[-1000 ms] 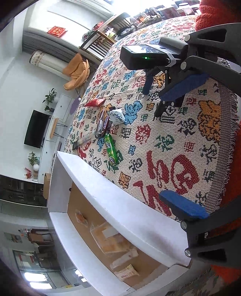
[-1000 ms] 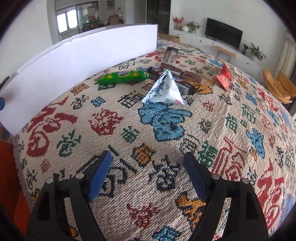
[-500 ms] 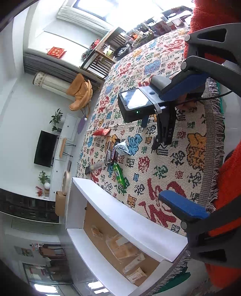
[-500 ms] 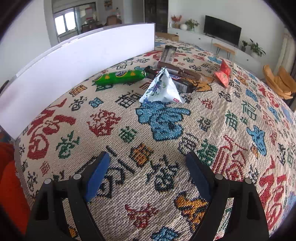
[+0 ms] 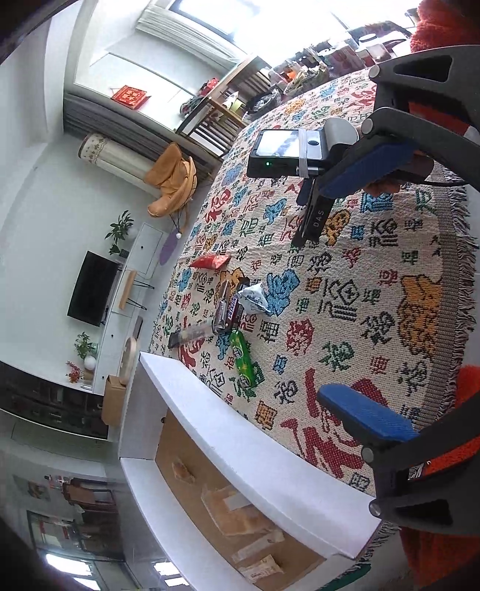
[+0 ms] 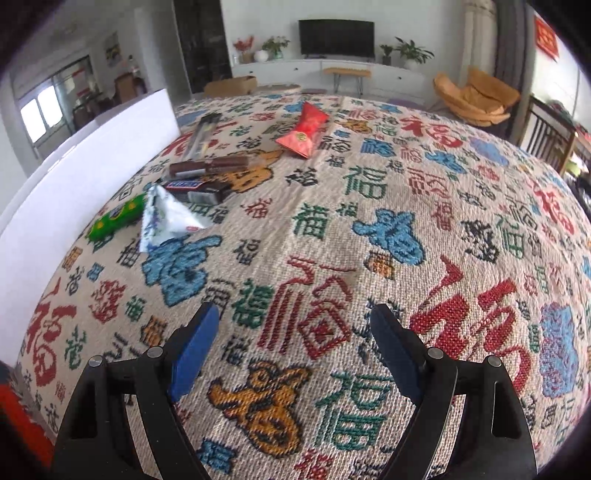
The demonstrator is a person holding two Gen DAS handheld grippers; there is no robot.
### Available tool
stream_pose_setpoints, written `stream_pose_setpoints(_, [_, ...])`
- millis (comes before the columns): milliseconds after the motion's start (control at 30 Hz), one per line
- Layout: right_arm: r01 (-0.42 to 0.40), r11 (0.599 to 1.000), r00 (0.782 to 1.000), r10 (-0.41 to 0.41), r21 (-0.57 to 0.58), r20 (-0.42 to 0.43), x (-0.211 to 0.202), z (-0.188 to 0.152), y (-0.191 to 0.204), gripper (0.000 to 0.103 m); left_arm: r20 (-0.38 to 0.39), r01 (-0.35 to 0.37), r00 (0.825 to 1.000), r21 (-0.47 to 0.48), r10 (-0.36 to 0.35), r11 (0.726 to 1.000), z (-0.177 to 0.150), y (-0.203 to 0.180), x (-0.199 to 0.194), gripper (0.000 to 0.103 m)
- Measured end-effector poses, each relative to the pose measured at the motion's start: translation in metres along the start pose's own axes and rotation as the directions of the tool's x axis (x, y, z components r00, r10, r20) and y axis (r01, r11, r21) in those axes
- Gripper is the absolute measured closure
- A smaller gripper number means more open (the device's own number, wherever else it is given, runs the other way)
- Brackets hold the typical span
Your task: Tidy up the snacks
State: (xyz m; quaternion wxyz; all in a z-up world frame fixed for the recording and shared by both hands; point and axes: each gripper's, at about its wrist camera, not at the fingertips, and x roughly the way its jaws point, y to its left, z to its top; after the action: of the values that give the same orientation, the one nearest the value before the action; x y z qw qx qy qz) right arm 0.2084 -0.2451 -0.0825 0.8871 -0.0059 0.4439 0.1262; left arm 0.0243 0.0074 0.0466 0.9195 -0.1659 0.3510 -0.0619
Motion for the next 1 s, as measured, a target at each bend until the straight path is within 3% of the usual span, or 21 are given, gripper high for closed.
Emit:
stream_pose_setpoints(133, [0.066, 0.997, 0.998, -0.067, -0.027, -0.007, 0.014, 0.0, -0.001, 0.015, 0.059, 0.014, 0.998, -0.018, -0.013, 1.0, -0.015, 0.01, 0.011, 0.003])
stream_pose_setpoints(300, [0.085, 0.996, 0.996, -0.086, -0.015, -0.009, 0.012, -0.002, -0.002, 0.013, 0.136, -0.067, 0.989, 0.02, 0.064, 0.998, -0.027, 0.02, 0.008, 0.003])
stream_pose_setpoints(500, [0.087, 0.996, 0.996, -0.087, -0.017, -0.01, 0.012, -0.003, -0.001, 0.013, 0.125, -0.049, 0.99, -0.082, 0.059, 0.995, -0.03, 0.042, 0.015, 0.003])
stream_pose_setpoints(767, [0.087, 0.996, 0.996, -0.087, -0.017, -0.01, 0.011, -0.003, -0.002, 0.012, 0.067, -0.087, 0.994, 0.001, 0.086, 0.996, -0.037, 0.026, 0.033, 0.003])
stream_pose_setpoints(1000, [0.087, 0.996, 0.996, -0.087, -0.017, -0.01, 0.011, -0.003, -0.002, 0.012, 0.075, -0.076, 0.994, -0.061, 0.081, 0.995, -0.037, 0.044, 0.028, 0.003])
